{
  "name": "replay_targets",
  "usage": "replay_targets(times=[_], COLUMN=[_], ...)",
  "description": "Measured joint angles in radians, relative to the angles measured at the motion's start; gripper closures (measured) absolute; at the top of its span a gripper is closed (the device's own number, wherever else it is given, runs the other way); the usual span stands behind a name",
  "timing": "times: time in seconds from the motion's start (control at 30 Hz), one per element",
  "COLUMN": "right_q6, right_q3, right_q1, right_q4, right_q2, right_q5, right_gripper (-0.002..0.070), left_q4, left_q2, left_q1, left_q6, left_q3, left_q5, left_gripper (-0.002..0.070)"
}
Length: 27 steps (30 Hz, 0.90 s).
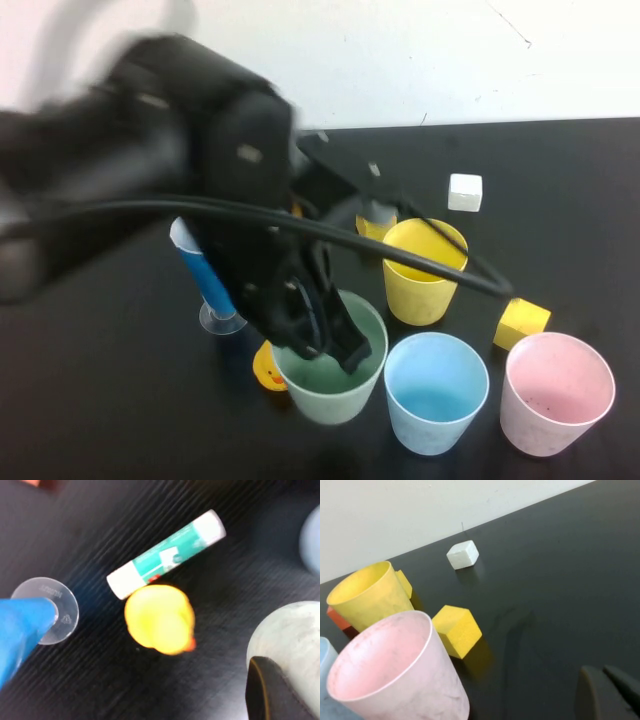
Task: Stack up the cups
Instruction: Pick up the green cup, then place the green cup on the blue cup
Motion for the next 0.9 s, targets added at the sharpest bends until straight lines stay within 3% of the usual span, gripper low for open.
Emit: replay_targets(times=[0.2,0.37,0.8,0.9], right_q6=[-0.003,-0.014,-0.026,-0.026], right_q3=[0.000,0.000,0.000,0.000], right_q1=[0.000,0.000,0.000,0.000], right_q4=[0.002,0.004,0.031,0.032], right_q2=[0.000,0.000,0.000,0.000], right_q5=[0.000,-0.018,-0.039,-0.037], right_gripper=[0.0678,0.0678,0.0678,0.0678], left_q4=[-0.150,-0.223,-0.233,-0.221], left_q2=[-0.152,-0.138,0.084,0.100], left_q1=[0.000,0.000,0.000,0.000], left_q6=[-0.005,0.015,0.079,0.079], left_q3=[0.000,0.000,0.000,0.000], left_q5=[-0.080,-0.181,-0.218,-0.224], left_gripper=[0.0658,0.0658,0.0652,0.0590])
